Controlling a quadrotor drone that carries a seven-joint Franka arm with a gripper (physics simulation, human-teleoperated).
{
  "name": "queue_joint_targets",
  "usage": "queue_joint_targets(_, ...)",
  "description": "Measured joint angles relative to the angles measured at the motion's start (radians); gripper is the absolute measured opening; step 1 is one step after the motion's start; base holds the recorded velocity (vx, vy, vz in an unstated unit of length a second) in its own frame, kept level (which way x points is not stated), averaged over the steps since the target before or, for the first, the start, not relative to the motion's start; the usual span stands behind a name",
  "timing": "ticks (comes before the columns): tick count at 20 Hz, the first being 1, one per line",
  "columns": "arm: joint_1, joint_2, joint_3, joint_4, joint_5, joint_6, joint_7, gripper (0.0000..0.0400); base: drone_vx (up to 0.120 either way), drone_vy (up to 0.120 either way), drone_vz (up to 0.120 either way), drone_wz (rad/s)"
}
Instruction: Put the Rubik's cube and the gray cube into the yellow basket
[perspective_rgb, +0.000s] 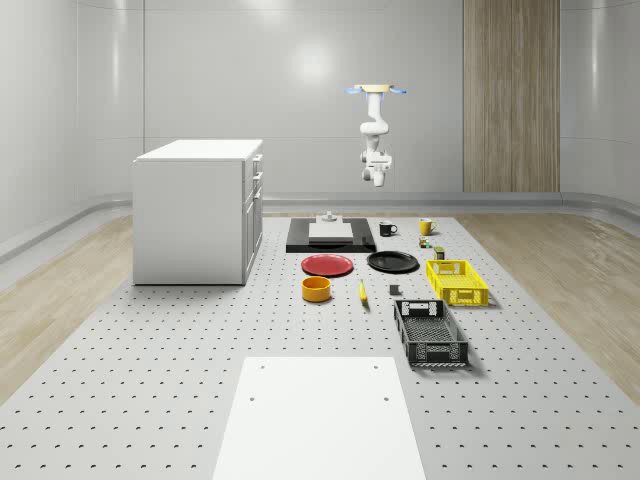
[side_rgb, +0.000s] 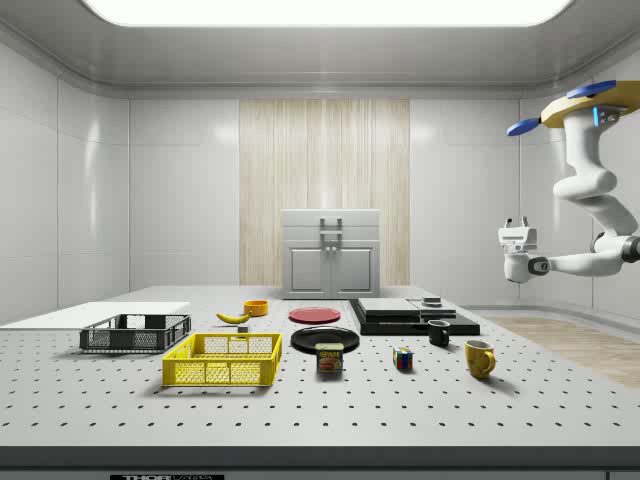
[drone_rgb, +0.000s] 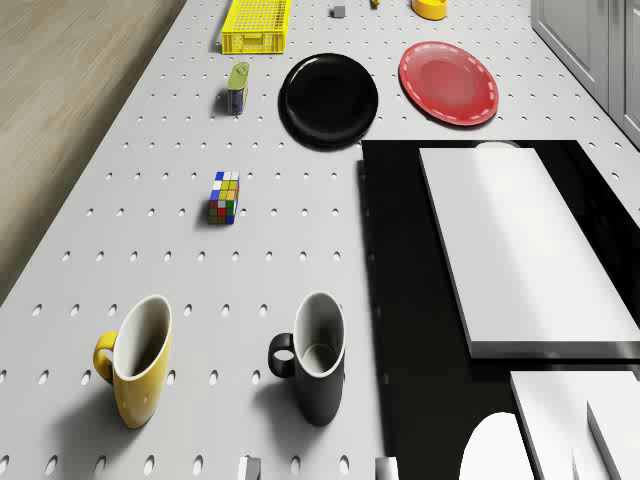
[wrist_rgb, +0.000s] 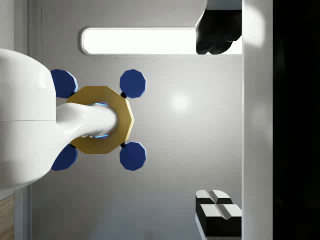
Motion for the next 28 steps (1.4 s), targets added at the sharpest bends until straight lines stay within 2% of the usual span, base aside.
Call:
queue_joint_targets(7, -0.003, 0.033, 0.002, 0.149, 0.001, -0.111, -0.002, 0.0400, 0.000, 0.006, 0.000, 0.000)
queue_joint_targets(10, -0.004, 0.053, 0.002, 0.206, 0.002, -0.145, -0.002, 0.0400, 0.000, 0.120, 0.000, 0.000)
queue_joint_targets(12, -0.004, 0.065, 0.003, 0.236, 0.002, -0.162, -0.002, 0.0400, 0.120, 0.120, 0.000, 0.000)
queue_joint_targets(18, -0.006, 0.082, 0.003, 0.283, 0.002, -0.187, -0.003, 0.0400, 0.120, 0.120, 0.000, 0.000)
queue_joint_targets(28, -0.007, 0.085, 0.004, 0.296, 0.002, -0.189, -0.003, 0.0400, 0.120, 0.120, 0.000, 0.000)
